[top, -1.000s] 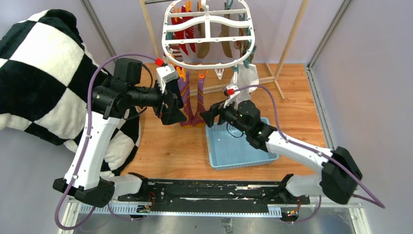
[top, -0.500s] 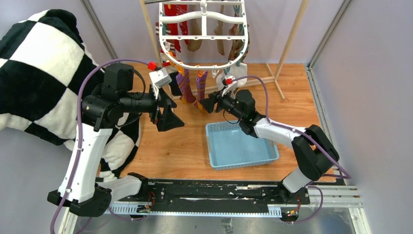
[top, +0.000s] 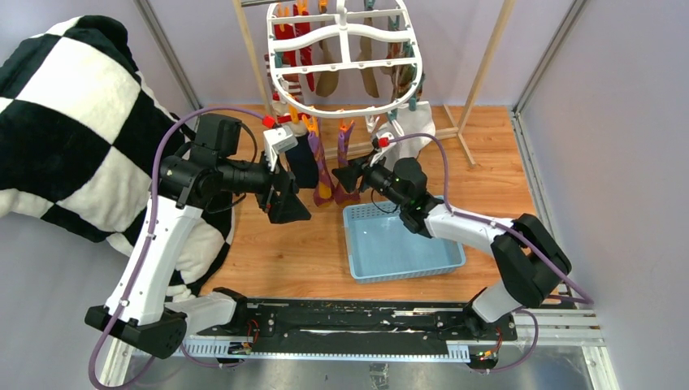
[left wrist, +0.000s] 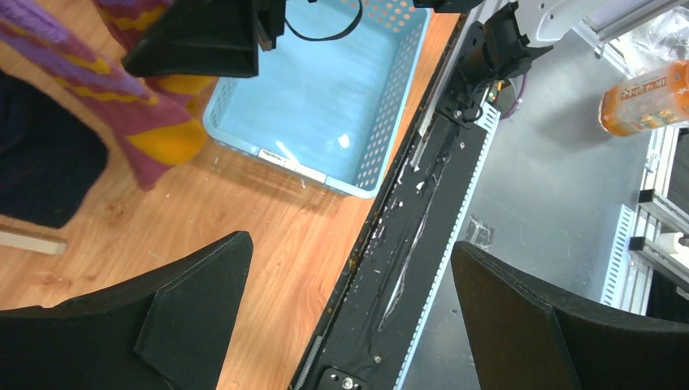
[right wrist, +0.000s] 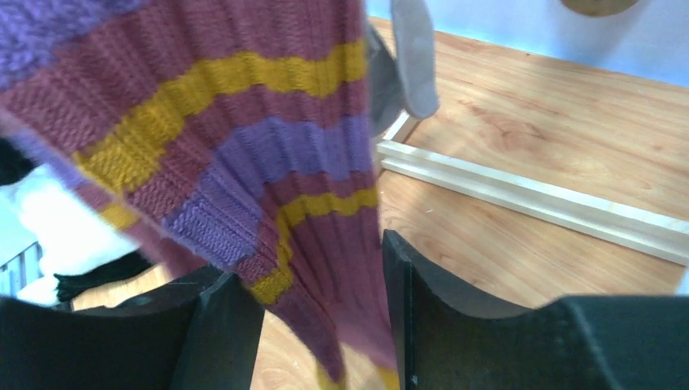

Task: Remove the socks clipped to the hanger
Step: Remove the sock from the hanger, then place the sock in the bin.

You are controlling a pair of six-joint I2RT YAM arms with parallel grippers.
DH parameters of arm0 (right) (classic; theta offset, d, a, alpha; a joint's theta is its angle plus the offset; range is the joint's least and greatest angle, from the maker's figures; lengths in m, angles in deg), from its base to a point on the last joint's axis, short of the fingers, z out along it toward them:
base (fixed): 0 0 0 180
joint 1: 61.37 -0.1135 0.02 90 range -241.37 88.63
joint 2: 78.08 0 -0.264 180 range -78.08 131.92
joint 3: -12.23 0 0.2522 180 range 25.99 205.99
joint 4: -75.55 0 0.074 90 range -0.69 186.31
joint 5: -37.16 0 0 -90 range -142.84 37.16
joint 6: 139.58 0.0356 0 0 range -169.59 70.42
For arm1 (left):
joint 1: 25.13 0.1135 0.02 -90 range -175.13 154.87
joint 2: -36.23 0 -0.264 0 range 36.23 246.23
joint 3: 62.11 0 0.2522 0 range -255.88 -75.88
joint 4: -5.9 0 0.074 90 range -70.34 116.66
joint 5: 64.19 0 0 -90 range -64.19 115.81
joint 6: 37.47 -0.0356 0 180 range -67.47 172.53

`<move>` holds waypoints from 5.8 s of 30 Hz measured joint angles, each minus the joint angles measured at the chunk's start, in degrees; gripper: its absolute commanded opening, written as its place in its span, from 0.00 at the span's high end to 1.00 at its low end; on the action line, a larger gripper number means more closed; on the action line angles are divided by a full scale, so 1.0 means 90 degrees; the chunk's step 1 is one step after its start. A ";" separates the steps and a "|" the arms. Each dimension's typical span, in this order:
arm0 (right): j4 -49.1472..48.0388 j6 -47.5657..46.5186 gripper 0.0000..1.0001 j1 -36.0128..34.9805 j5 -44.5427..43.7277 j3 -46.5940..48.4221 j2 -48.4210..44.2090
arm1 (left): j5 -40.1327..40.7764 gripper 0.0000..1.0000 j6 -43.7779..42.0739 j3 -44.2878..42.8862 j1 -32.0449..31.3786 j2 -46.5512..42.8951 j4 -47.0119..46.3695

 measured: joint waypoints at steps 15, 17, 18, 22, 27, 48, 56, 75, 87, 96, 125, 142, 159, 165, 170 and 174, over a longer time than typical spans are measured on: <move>0.0374 0.0882 1.00 -0.0525 0.0974 0.0049 -0.1413 | -0.0250 0.00 -0.0148 0.0248 0.0000 0.0068 0.0002; 0.0311 0.1069 1.00 -0.0704 0.1171 -0.0061 -0.1649 | -0.0335 0.00 -0.0185 0.0248 0.0000 0.0136 0.0002; 0.0296 0.1154 1.00 -0.0763 0.1231 -0.0112 -0.1729 | -0.0379 0.00 -0.0194 0.0248 0.0000 0.0182 0.0002; 0.0172 0.1593 1.00 -0.0957 0.1387 -0.0340 -0.1892 | -0.0568 0.00 -0.0216 0.0248 0.0000 0.0442 0.0002; -0.0182 0.2188 1.00 -0.0974 0.1498 -0.0576 -0.1889 | -0.0886 0.00 -0.0279 0.0248 0.0000 0.0610 0.0002; -0.1996 0.4296 1.00 -0.0998 0.2132 -0.0515 -0.1299 | -0.1693 0.01 -0.0906 0.0498 0.0000 0.0959 0.0015; -0.2225 0.4658 0.92 -0.1015 0.2098 -0.0447 -0.1047 | -0.1996 0.69 -0.0874 0.0563 -0.0019 0.1008 0.0032; 0.1076 0.2557 0.25 -0.1071 -0.0508 0.0585 -0.2174 | -0.1834 1.00 -0.0619 0.0561 -0.0058 0.1025 0.0036; 0.1651 0.1634 0.26 -0.0981 -0.1409 0.1739 -0.1275 | -0.1775 1.00 -0.0466 0.0561 -0.0168 0.0840 0.0012; 0.1654 0.1474 0.28 -0.0937 -0.1894 0.2188 -0.0945 | -0.1753 1.00 -0.0425 0.0561 -0.0245 0.0775 0.0012; 0.0634 0.2191 0.85 -0.0835 -0.2210 0.2392 -0.0442 | -0.1537 1.00 -0.0376 0.0675 -0.0282 0.0668 0.0015; 0.1358 0.2132 0.00 -0.0571 -0.0423 0.0644 -0.2113 | -0.1314 1.00 -0.0381 0.0889 -0.0282 0.0087 0.0012; 0.1047 0.1579 0.37 -0.1256 0.1775 -0.0078 -0.2059 | -0.1202 1.00 -0.0376 0.0879 -0.0282 0.0192 0.0015; 0.1008 0.1579 0.71 -0.1285 0.1797 -0.0078 -0.2025 | -0.1103 0.01 -0.0410 0.0879 -0.0284 0.0192 0.0000; 0.1639 0.1520 0.81 -0.1173 0.1603 -0.0092 -0.2521 | -0.0646 0.00 -0.0381 0.0884 -0.0289 0.0068 0.0010; 0.2686 0.1292 0.99 -0.0891 0.1197 -0.0177 -0.3337 | -0.0253 0.00 -0.0464 0.0894 -0.0219 -0.0274 0.0012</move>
